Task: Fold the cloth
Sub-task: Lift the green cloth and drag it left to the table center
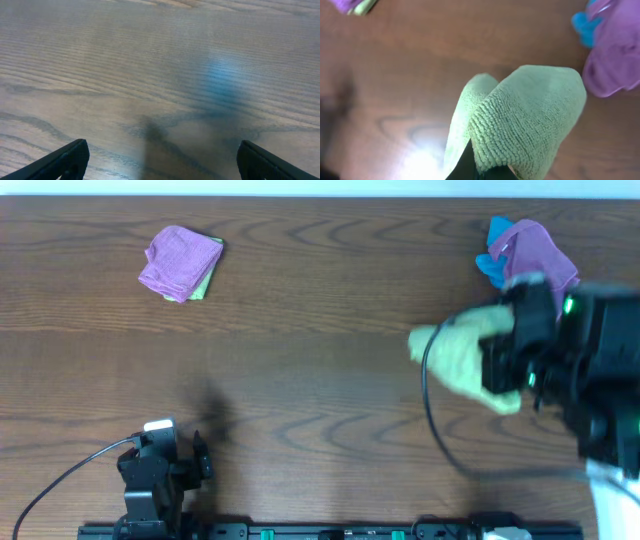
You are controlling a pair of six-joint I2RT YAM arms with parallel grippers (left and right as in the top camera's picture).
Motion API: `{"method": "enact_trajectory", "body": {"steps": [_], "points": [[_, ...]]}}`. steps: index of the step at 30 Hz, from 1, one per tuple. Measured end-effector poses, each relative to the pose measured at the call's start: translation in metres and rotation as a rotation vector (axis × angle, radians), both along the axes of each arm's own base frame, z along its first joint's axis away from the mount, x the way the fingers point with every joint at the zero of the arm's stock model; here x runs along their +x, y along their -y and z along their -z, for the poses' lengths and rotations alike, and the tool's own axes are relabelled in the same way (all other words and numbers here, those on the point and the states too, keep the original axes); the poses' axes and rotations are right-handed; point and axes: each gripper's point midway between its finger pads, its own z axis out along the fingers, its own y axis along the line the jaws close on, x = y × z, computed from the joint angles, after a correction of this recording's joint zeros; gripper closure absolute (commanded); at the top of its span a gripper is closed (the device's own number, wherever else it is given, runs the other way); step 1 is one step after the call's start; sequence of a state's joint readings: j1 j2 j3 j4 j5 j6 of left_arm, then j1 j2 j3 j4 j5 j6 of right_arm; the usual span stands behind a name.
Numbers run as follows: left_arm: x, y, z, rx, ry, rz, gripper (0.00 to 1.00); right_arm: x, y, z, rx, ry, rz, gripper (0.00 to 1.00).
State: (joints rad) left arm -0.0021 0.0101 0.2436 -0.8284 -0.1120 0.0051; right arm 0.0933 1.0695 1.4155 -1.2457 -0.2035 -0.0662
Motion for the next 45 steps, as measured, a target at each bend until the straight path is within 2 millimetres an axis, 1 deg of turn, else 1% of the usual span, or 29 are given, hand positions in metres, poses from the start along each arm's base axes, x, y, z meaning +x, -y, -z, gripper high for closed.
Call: {"method": "enact_trajectory", "body": {"steps": [4, 7, 10, 16, 19, 22, 25, 27, 29, 31, 32, 33, 34, 35, 36, 37, 38, 39, 40, 41, 43, 44, 45], "points": [[0.0, 0.0, 0.0, 0.0, 0.0, 0.0, 0.05, -0.053, -0.015, 0.024, 0.013, -0.069, -0.095, 0.98], [0.0, 0.0, 0.0, 0.0, 0.0, 0.0, 0.05, -0.079, -0.022, 0.031, 0.034, -0.102, -0.145, 0.99], [0.0, 0.0, 0.0, 0.0, 0.0, 0.0, 0.05, -0.093, -0.027, 0.034, 0.057, -0.126, -0.177, 0.98], [0.0, 0.0, 0.0, 0.0, 0.0, 0.0, 0.05, -0.093, -0.037, 0.039, 0.101, -0.151, -0.209, 0.98], [0.0, 0.0, 0.0, 0.0, 0.0, 0.0, 0.05, -0.088, -0.043, 0.046, 0.123, -0.174, -0.224, 0.98], [0.0, 0.0, 0.0, 0.0, 0.0, 0.001, 0.04, -0.078, -0.049, 0.056, 0.138, -0.205, -0.234, 0.99], [0.0, 0.0, 0.0, 0.0, 0.0, 0.001, 0.05, -0.061, -0.054, 0.064, 0.146, -0.224, -0.239, 0.98], [0.0, 0.0, 0.0, 0.0, 0.0, 0.001, 0.05, -0.046, -0.058, 0.067, 0.149, -0.215, -0.241, 0.99], [0.0, 0.0, 0.0, 0.0, 0.001, 0.001, 0.05, -0.027, -0.063, 0.069, 0.155, -0.194, -0.246, 0.99], [0.0, 0.0, 0.0, 0.0, 0.001, 0.001, 0.05, 0.002, -0.069, 0.071, 0.159, -0.139, -0.252, 0.98], [0.0, 0.0, 0.0, -0.001, 0.001, 0.001, 0.05, 0.02, -0.073, 0.072, 0.162, -0.107, -0.253, 0.98], [0.0, 0.0, 0.0, -0.001, 0.001, 0.001, 0.04, 0.043, -0.078, 0.073, 0.165, -0.062, -0.251, 0.97], [0.0, 0.0, 0.0, -0.001, 0.001, 0.001, 0.04, 0.064, -0.083, 0.075, 0.176, -0.023, -0.247, 0.88], [0.0, 0.0, 0.0, -0.001, 0.001, 0.001, 0.05, 0.089, -0.088, 0.079, 0.191, 0.014, -0.236, 0.49], [0.0, 0.0, 0.0, -0.001, 0.001, 0.002, 0.05, 0.117, -0.094, 0.083, 0.204, 0.065, -0.223, 0.33], [0.0, 0.0, 0.0, -0.001, 0.001, 0.002, 0.05, 0.137, -0.099, 0.089, 0.223, 0.089, -0.209, 0.28], [0.0, 0.001, 0.0, -0.002, 0.001, 0.003, 0.04, 0.155, -0.105, 0.098, 0.241, 0.095, -0.192, 0.2], [0.0, 0.001, 0.0, -0.001, 0.001, 0.003, 0.05, 0.167, -0.108, 0.108, 0.256, 0.082, -0.172, 0.13], [0.0, 0.001, 0.0, -0.002, 0.001, 0.003, 0.05, 0.175, -0.112, 0.125, 0.268, 0.035, -0.147, 0.05], [0.0, 0.001, 0.0, -0.001, 0.001, 0.003, 0.05, 0.179, -0.113, 0.139, 0.272, -0.01, -0.125, 0.02], [0.0, 0.001, 0.0, -0.002, 0.001, 0.003, 0.05, 0.182, -0.114, 0.152, 0.27, -0.064, -0.085, 0.01], [0.0, 0.001, 0.0, -0.002, 0.001, 0.003, 0.05, 0.182, -0.113, 0.152, 0.26, -0.077, -0.065, 0.01], [0.0, 0.001, 0.0, -0.002, 0.001, 0.003, 0.05, 0.183, -0.111, 0.147, 0.25, -0.08, -0.047, 0.01]]}}
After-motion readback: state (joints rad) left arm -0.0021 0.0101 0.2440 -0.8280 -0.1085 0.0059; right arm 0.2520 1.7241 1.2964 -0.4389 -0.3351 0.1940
